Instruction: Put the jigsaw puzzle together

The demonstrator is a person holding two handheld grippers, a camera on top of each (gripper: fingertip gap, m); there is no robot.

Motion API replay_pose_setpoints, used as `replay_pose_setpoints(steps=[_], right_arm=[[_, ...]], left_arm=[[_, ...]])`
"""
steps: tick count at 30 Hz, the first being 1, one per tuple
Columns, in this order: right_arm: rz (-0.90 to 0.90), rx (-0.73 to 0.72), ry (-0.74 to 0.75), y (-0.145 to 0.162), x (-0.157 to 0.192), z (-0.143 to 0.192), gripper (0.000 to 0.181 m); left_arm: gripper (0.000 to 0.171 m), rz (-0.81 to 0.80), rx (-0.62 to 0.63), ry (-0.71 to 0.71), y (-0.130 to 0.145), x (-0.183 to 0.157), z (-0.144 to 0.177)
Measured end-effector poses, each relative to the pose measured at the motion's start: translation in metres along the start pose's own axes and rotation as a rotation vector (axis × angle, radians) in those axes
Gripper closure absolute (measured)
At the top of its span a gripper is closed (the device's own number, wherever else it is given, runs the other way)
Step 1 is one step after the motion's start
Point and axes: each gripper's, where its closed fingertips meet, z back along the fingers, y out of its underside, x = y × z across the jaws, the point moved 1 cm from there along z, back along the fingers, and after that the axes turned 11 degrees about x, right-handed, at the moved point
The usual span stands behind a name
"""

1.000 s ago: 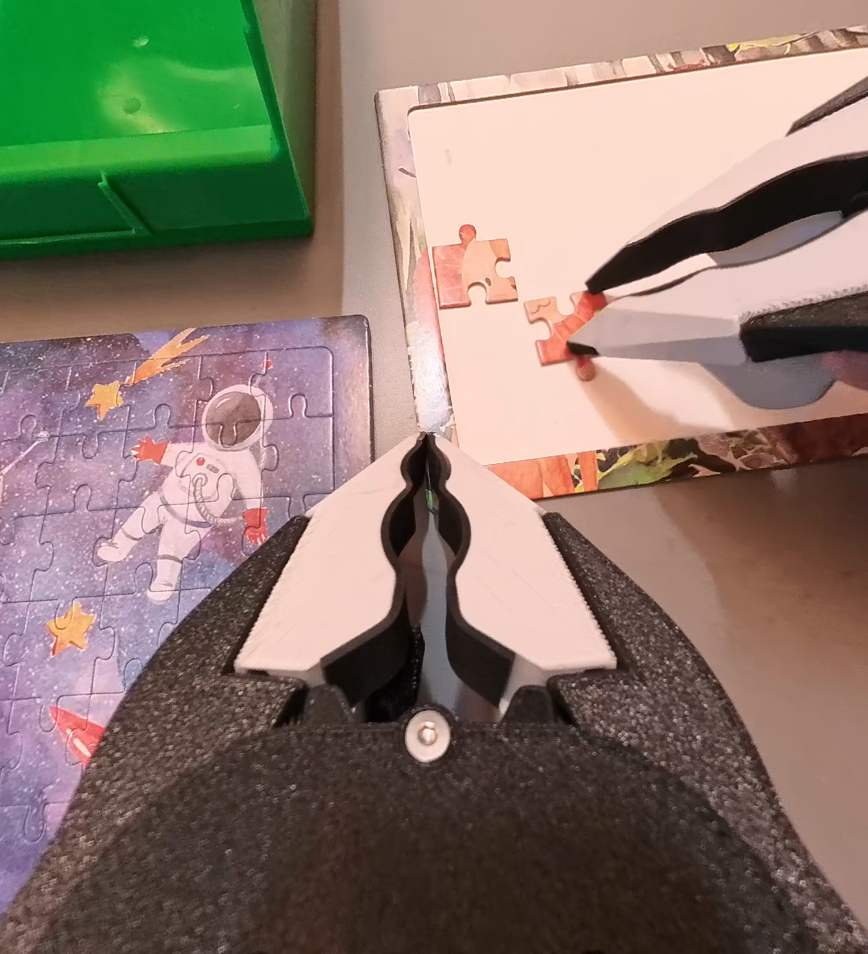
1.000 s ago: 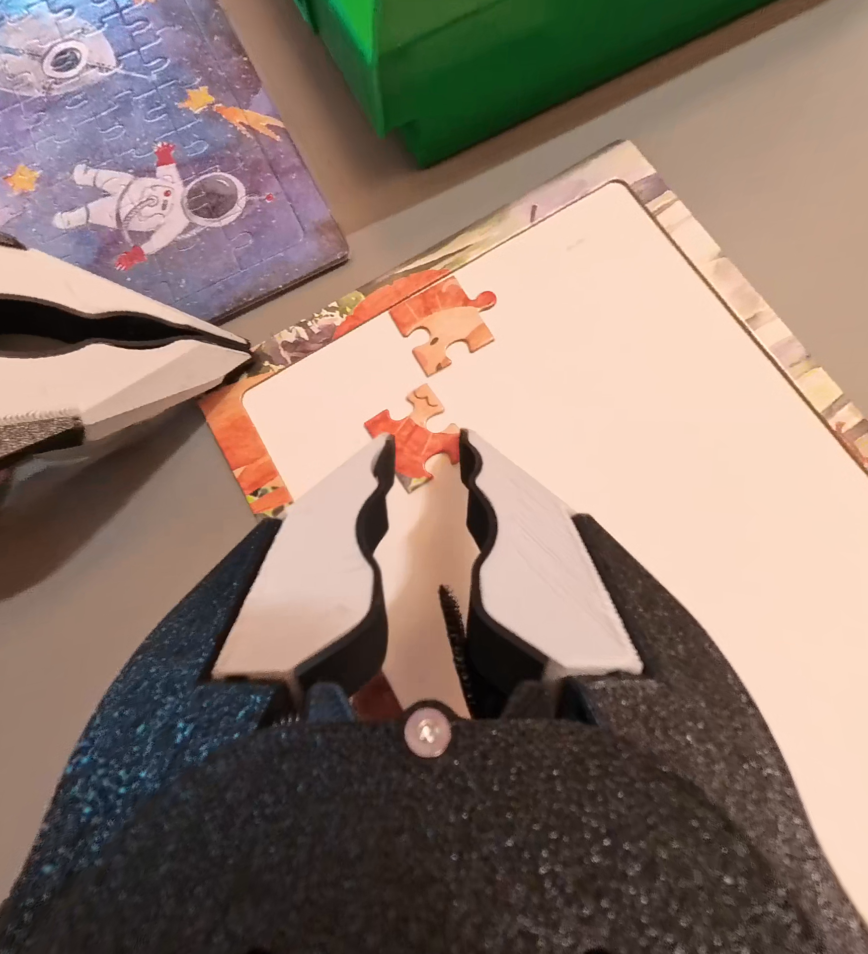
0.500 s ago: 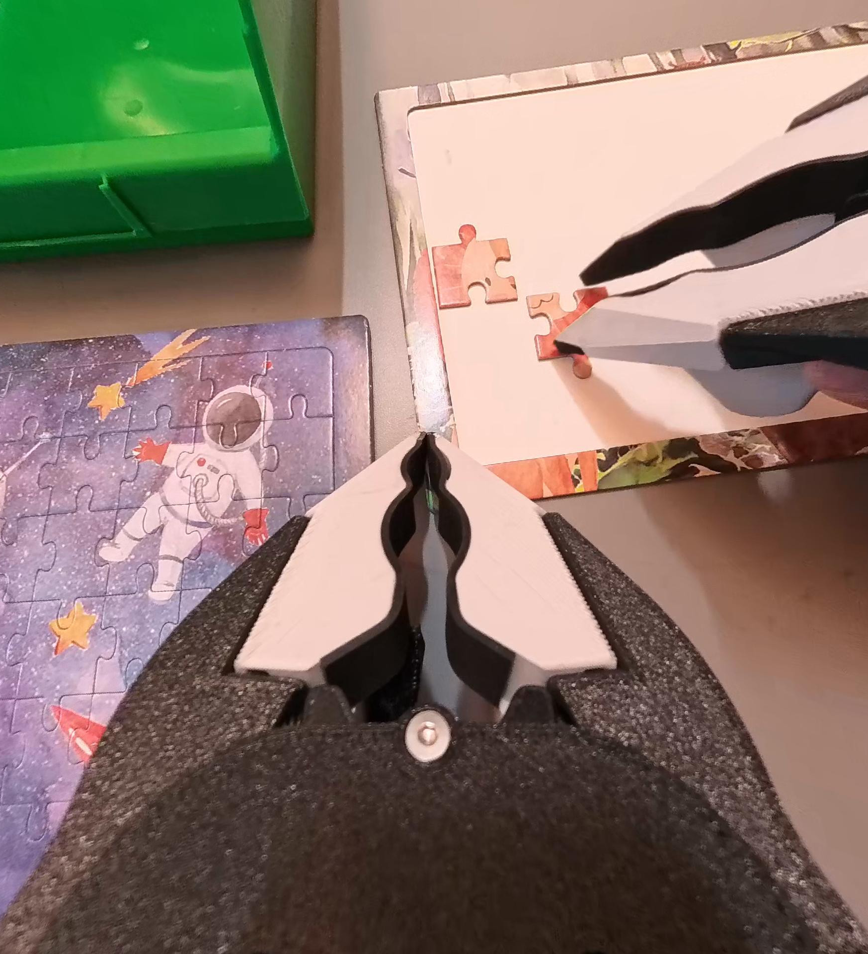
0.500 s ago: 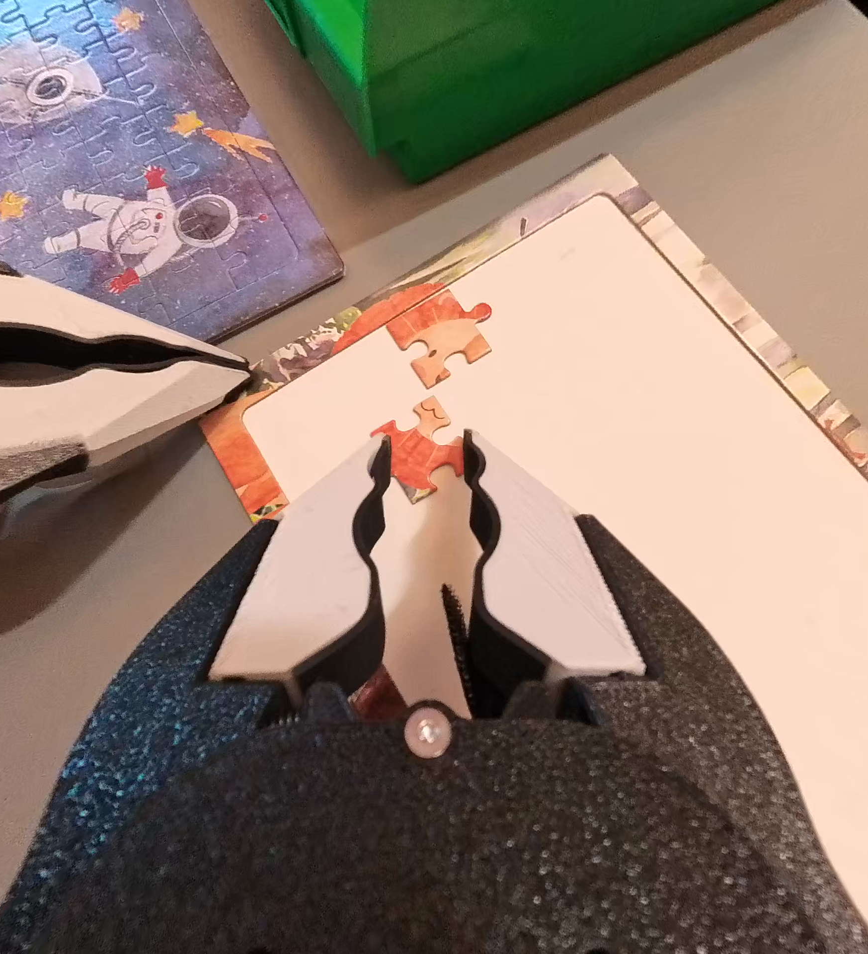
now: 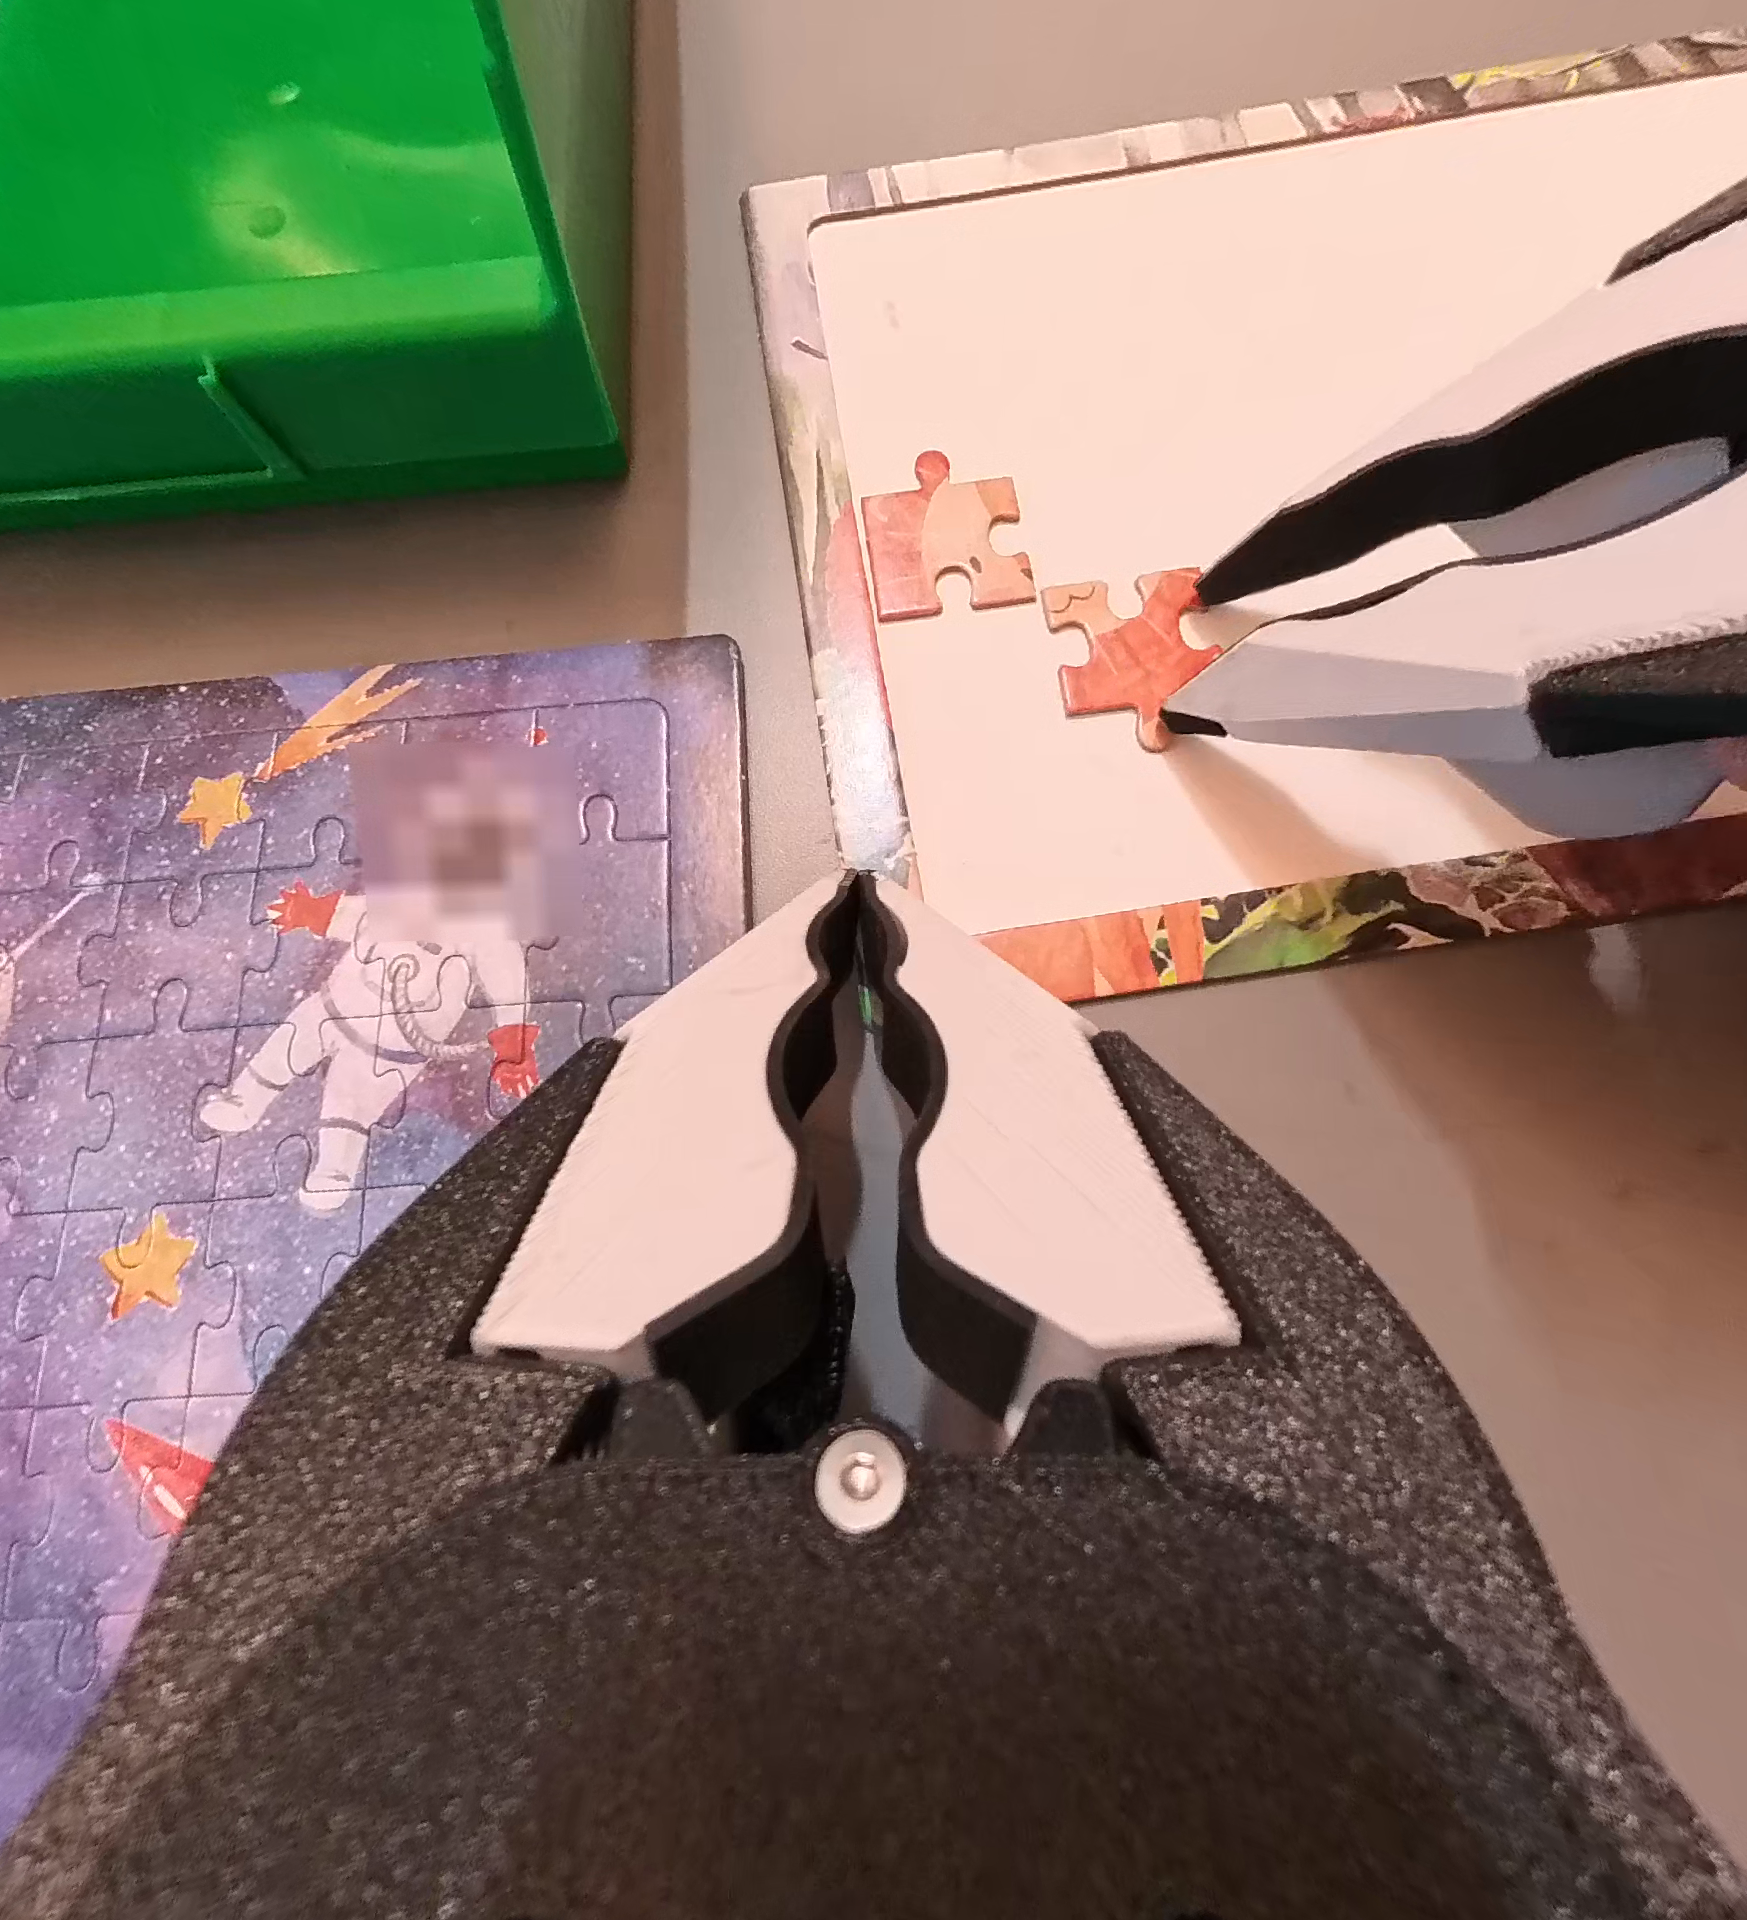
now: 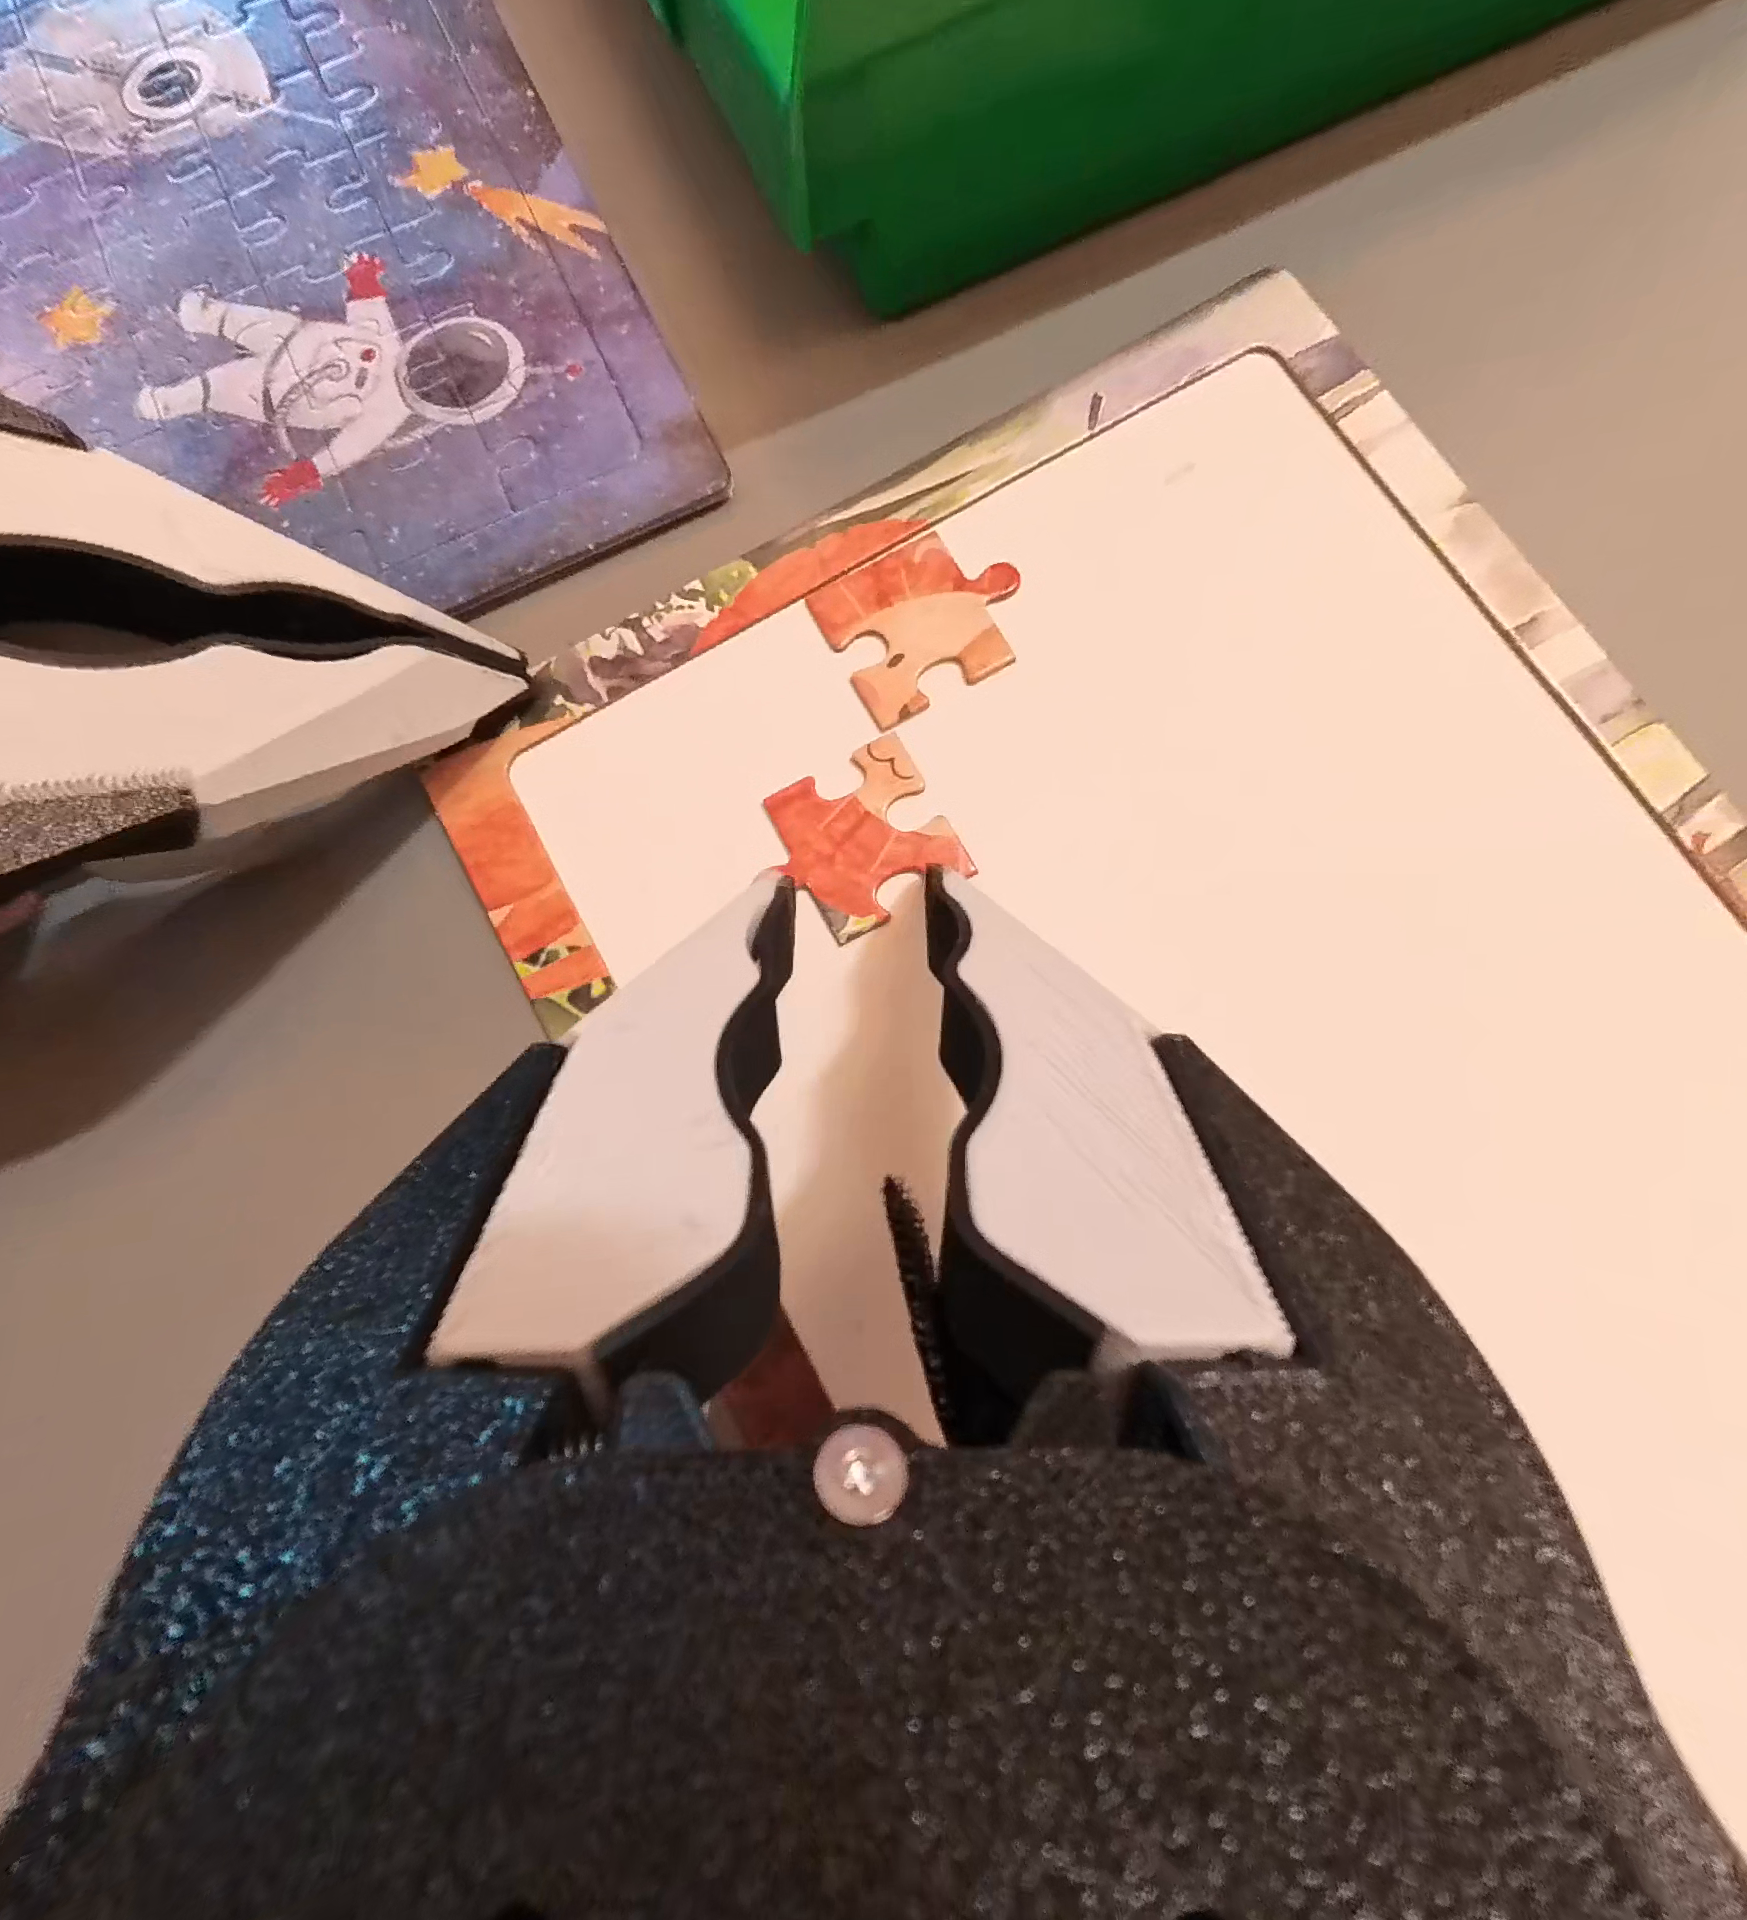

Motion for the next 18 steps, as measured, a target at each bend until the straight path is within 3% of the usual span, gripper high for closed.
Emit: replay_pose_setpoints(steps=[18], right_arm=[[0.156, 0.015, -0.027, -0.003, 0.019, -0.004, 0.158]], left_arm=[[0.171, -0.007, 0.000, -0.007, 0.000, 0.000, 0.000]])
